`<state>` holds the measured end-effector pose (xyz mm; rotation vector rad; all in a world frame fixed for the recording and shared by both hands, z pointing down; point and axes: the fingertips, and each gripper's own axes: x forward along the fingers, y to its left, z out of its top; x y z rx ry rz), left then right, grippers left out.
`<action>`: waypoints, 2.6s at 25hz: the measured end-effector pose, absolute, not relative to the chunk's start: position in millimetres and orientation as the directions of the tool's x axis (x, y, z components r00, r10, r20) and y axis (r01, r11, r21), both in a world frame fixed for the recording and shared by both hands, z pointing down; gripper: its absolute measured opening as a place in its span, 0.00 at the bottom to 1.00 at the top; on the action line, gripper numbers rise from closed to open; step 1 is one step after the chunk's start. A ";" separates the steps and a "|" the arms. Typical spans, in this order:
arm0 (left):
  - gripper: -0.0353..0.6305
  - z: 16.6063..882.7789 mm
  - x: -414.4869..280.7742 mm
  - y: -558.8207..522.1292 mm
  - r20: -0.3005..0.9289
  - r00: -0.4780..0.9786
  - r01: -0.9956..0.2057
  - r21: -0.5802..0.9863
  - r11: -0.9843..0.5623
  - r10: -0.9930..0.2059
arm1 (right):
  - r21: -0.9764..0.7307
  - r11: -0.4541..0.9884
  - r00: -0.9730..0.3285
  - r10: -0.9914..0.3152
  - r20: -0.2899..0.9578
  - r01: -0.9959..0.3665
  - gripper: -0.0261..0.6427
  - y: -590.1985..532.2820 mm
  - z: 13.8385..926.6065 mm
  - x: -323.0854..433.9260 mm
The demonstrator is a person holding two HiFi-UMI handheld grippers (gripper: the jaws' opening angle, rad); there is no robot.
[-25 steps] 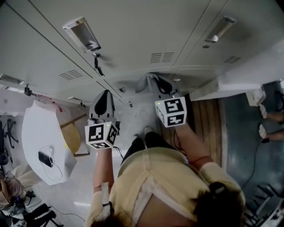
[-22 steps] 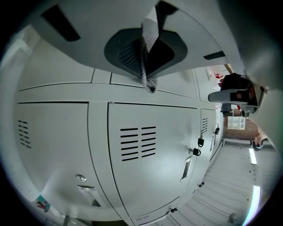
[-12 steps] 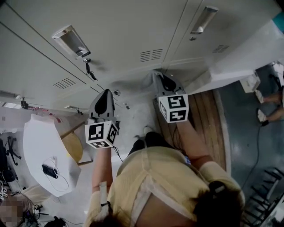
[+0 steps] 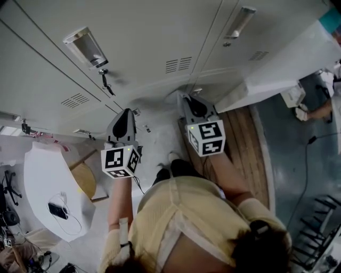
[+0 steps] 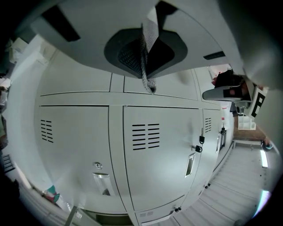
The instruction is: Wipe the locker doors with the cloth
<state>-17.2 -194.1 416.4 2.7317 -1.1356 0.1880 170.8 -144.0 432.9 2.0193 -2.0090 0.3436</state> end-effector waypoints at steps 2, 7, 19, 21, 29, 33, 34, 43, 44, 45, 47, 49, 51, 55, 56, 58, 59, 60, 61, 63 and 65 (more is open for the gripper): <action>0.06 417.7 -24.2 -192.7 0.188 0.694 -0.718 0.113 -0.687 -0.695 | 0.024 0.033 -0.022 -0.934 0.356 -0.999 0.06 -142.8 432.3 156.5; 0.06 416.9 -50.1 -192.5 0.185 0.652 -0.757 0.115 -0.643 -0.735 | 0.011 0.118 -0.105 -0.924 0.368 -0.993 0.06 -146.9 432.7 121.8; 0.06 430.1 -114.2 -186.8 0.214 0.519 -0.855 0.118 -0.506 -0.828 | -0.025 0.318 -0.301 -0.867 0.397 -0.948 0.06 -164.2 445.4 39.3; 0.06 433.8 -121.8 -185.2 0.223 0.501 -0.865 0.120 -0.487 -0.836 | -0.016 0.349 -0.326 -0.855 0.403 -0.937 0.06 -167.8 449.8 27.3; 0.06 443.8 -139.2 -181.4 0.239 0.451 -0.893 0.115 -0.436 -0.860 | 0.006 0.420 -0.381 -0.829 0.409 -0.908 0.06 -189.5 467.6 -5.1; 0.06 445.7 -145.5 -182.5 0.242 0.431 -0.902 0.111 -0.416 -0.869 | 0.032 0.420 -0.372 -0.836 0.403 -0.907 0.06 -202.1 475.1 -9.1; 0.06 446.6 -147.4 -182.9 0.244 0.426 -0.905 0.110 -0.412 -0.871 | 0.041 0.418 -0.367 -0.837 0.405 -0.908 0.06 -205.0 477.4 -9.2; 0.06 449.5 -151.0 -188.5 0.255 0.419 -0.908 0.100 -0.407 -0.872 | 0.063 0.379 -0.321 -0.851 0.416 -0.923 0.06 -212.9 483.0 6.5; 0.06 449.7 -148.9 -189.3 0.255 0.423 -0.906 0.101 -0.411 -0.870 | 0.063 0.372 -0.314 -0.853 0.417 -0.926 0.06 -212.1 482.5 10.2; 0.06 450.0 -146.2 -190.0 0.255 0.428 -0.903 0.102 -0.417 -0.867 | 0.063 0.363 -0.306 -0.855 0.418 -0.930 0.06 -211.3 482.2 14.2; 0.06 450.8 -139.8 -191.3 0.255 0.443 -0.896 0.104 -0.431 -0.859 | 0.063 0.344 -0.288 -0.861 0.419 -0.937 0.06 -209.2 482.6 22.8; 0.06 451.6 -132.4 -192.7 0.256 0.460 -0.888 0.107 -0.448 -0.850 | 0.064 0.322 -0.267 -0.866 0.422 -0.944 0.06 -206.7 483.8 32.0; 0.06 451.9 -124.4 -194.2 0.256 0.477 -0.878 0.107 -0.466 -0.841 | 0.064 0.300 -0.246 -0.871 0.425 -0.952 0.06 -204.0 484.7 42.1; 0.06 453.4 -107.2 -196.1 0.258 0.512 -0.858 0.109 -0.502 -0.819 | 0.065 0.247 -0.196 -0.882 0.429 -0.967 0.06 -198.0 485.9 65.4; 0.06 454.4 -102.4 -196.5 0.259 0.522 -0.852 0.110 -0.512 -0.812 | 0.066 0.231 -0.181 -0.884 0.430 -0.971 0.06 -196.4 486.1 71.9; 0.06 456.0 -92.4 -197.0 0.263 0.543 -0.838 0.112 -0.533 -0.798 | 0.067 0.199 -0.151 -0.889 0.431 -0.978 0.06 -192.9 486.4 85.3; 0.06 456.6 -87.3 -197.2 0.264 0.552 -0.832 0.112 -0.544 -0.791 | 0.069 0.183 -0.136 -0.891 0.432 -0.981 0.06 -191.1 486.5 91.9; 0.06 457.0 -82.4 -197.3 0.266 0.562 -0.825 0.112 -0.554 -0.783 | 0.070 0.169 -0.122 -0.893 0.433 -0.983 0.06 -189.4 486.7 98.3; 0.06 457.2 -77.4 -197.4 0.267 0.572 -0.818 0.111 -0.564 -0.776 | 0.072 0.154 -0.108 -0.894 0.435 -0.985 0.06 -187.7 487.0 104.5; 0.06 456.9 -67.7 -197.6 0.266 0.591 -0.803 0.111 -0.585 -0.761 | 0.073 0.126 -0.082 -0.896 0.437 -0.989 0.06 -184.5 487.7 116.3; 0.06 456.4 -59.1 -197.6 0.266 0.608 -0.790 0.110 -0.603 -0.748 | 0.073 0.098 -0.057 -0.897 0.438 -0.993 0.06 -181.5 488.1 127.3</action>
